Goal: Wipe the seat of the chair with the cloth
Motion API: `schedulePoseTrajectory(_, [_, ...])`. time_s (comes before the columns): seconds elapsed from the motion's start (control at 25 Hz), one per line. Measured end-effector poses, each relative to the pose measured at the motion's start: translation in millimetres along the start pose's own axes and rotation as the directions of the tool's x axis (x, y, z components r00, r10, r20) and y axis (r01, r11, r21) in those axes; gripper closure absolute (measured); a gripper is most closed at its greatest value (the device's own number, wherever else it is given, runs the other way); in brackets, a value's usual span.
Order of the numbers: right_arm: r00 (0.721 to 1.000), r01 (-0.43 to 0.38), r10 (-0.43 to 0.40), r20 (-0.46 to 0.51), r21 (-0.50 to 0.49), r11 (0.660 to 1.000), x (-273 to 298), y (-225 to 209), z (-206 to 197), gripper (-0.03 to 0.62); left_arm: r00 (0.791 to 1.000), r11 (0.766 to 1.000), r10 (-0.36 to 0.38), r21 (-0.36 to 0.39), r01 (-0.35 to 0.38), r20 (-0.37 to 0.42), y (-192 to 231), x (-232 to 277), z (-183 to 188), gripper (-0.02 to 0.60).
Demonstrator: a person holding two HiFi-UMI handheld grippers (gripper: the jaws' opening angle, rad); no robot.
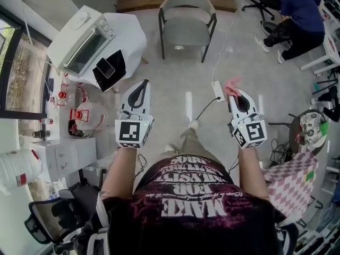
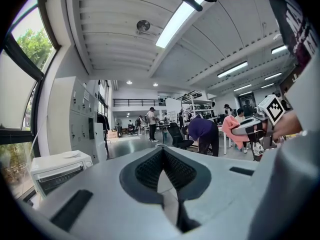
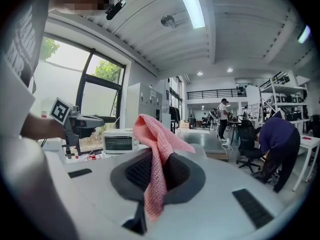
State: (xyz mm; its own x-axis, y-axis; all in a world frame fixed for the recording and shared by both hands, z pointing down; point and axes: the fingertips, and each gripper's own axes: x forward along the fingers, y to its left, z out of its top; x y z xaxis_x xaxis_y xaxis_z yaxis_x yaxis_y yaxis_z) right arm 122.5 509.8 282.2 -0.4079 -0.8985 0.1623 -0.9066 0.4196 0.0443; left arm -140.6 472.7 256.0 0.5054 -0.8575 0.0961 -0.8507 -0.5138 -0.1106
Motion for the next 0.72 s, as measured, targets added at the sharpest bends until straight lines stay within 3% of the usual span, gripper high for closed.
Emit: schedulePoseTrajectory(0.72, [0.998, -0.049, 0.048, 0.038, 0.011, 0.999, 71, -113, 14, 0.563, 1.0, 0.999, 0.028, 0.042, -0.028, 0.012, 0, 134, 34, 0.581])
